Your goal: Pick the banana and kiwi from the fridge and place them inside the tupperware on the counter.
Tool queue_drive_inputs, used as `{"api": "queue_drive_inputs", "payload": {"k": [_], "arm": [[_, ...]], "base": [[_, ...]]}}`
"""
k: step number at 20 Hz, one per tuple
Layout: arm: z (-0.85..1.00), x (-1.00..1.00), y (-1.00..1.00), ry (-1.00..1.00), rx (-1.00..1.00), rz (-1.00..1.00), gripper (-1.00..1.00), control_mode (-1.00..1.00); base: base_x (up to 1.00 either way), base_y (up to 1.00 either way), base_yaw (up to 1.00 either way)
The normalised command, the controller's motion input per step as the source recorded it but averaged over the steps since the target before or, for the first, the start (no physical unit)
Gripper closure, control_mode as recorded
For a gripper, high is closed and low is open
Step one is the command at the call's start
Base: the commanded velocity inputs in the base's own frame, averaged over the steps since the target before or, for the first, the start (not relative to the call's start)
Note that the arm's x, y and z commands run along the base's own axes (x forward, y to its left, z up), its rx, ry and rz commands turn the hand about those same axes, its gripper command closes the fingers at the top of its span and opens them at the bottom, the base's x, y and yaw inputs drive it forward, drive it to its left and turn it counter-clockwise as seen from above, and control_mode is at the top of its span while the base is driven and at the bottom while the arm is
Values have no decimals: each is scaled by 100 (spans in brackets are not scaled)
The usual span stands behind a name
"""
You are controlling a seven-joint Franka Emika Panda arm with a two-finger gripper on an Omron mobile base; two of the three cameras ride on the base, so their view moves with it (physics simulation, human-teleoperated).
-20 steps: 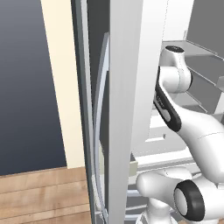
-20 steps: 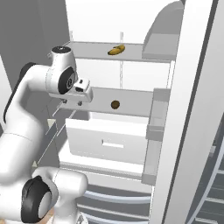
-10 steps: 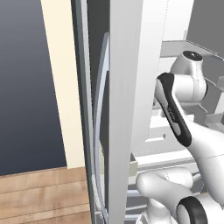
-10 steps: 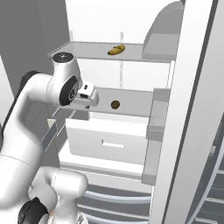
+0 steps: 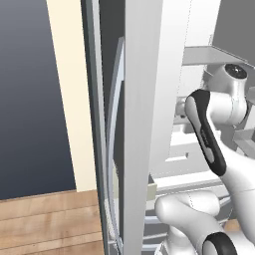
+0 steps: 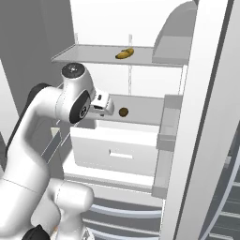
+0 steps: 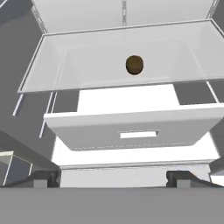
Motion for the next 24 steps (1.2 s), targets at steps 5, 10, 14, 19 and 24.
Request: {"api": "queue_drive_inputs", "payload": {"k": [5,10,14,19,24], "arm": [[30,2,-9,0,-3,0,-100,-100],[38,23,0,0,-5,0,-100,-100],[46,44,-9,-4,0,0,-100,-100],[39,36,-11,-9,0,0,-100,-100],[27,36,-10,-6,0,0,-100,-100]], "base": [[0,0,0],[0,0,0],[0,0,0],[0,0,0],[0,0,0]]}}
